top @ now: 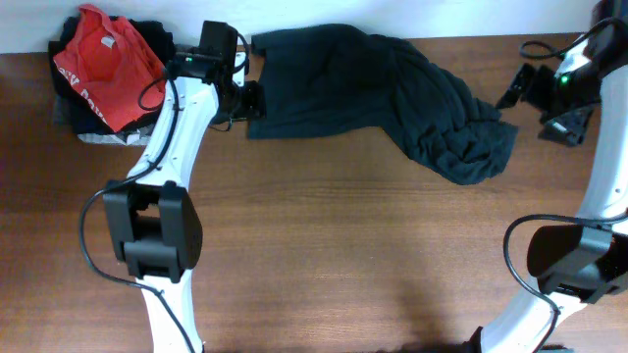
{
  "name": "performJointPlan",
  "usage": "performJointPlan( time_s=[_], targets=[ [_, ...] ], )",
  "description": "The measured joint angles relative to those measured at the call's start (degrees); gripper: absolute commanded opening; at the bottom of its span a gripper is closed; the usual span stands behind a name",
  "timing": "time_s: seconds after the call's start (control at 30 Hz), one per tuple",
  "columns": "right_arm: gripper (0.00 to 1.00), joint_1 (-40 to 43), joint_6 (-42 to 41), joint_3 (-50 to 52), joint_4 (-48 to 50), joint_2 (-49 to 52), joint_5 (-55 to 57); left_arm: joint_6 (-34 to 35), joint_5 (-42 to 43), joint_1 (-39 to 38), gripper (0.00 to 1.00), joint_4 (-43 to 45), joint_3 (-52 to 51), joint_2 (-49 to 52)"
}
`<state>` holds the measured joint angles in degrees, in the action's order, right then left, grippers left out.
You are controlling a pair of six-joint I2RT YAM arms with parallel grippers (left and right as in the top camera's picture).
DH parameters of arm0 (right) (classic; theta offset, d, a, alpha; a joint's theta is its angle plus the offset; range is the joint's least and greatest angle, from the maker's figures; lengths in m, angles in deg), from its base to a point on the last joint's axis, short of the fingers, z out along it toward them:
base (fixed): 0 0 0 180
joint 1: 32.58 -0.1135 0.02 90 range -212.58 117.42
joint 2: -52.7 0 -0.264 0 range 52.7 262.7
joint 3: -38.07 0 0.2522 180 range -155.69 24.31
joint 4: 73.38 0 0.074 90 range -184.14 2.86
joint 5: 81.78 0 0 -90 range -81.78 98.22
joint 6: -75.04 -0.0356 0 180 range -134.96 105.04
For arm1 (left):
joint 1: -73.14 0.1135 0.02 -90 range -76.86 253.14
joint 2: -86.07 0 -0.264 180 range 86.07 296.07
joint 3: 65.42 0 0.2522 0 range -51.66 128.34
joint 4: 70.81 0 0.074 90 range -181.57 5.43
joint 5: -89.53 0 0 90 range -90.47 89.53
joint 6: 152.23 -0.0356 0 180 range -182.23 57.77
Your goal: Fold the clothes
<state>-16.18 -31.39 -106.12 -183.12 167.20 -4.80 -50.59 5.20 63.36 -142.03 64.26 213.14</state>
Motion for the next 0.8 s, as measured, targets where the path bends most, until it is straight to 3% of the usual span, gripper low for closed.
performJointPlan(
  time_s=[0.57, 0.8],
  targets=[
    [0.93, -4.9, -3.5, 23.08, 15.93, 0.0, 1.46, 0.0, -0.04, -1.27, 0.69, 4.7, -0.02, 6.75],
    [0.93, -4.9, -4.48, 25.42, 17.68, 0.0, 1.6, 0.7, -3.41, -1.51, 0.68, 8.48, -0.07, 7.56]
  ],
)
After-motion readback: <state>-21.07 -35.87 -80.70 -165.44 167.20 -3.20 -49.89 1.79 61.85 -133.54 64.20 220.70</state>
